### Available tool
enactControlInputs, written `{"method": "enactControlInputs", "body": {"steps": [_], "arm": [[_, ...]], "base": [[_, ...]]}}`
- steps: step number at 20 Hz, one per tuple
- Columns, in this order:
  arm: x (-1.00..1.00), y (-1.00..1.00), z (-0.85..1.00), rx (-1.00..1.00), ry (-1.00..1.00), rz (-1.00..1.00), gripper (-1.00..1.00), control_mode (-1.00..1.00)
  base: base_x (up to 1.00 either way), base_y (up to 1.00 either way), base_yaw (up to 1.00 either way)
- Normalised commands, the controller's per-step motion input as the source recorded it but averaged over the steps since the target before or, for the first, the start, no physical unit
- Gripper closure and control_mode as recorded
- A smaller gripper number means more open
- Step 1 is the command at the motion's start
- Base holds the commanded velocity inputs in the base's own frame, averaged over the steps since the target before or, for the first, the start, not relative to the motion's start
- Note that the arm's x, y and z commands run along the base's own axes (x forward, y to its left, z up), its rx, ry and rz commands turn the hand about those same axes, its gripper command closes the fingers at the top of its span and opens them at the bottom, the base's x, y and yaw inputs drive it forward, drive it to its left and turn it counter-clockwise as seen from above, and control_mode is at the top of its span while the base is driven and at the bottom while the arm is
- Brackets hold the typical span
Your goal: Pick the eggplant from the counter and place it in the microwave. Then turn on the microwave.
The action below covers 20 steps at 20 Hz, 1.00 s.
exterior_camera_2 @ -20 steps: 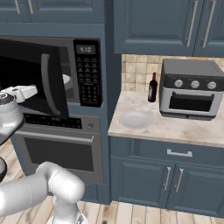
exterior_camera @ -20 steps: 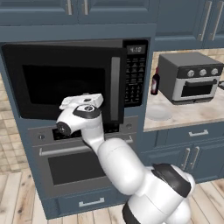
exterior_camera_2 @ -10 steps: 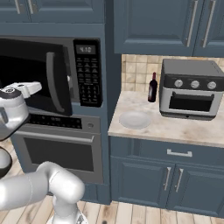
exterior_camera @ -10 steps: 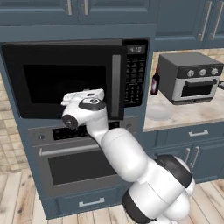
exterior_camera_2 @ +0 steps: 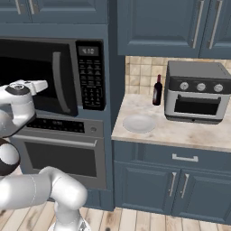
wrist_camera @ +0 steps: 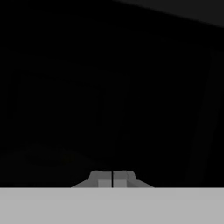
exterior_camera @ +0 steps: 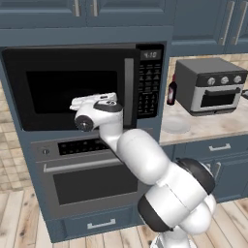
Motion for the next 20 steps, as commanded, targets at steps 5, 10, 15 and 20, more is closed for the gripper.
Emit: {"method": "enactControlInputs", "body": {"steps": [5,10,15,20], "arm": [[0.15,-0.05,0.11,0.03,0.04,0.06,1.0,-1.0],[0.15,-0.04,0.08,0.03,0.03,0.05,1.0,-1.0],[0.14,-0.05,0.05,0.02,0.03,0.05,1.0,-1.0],[0.14,-0.06,0.05,0.02,0.02,0.05,1.0,-1.0]], "base": [[0.0,0.0,0.0],[0.0,0.0,0.0],[0.0,0.0,0.0],[0.0,0.0,0.0]]}}
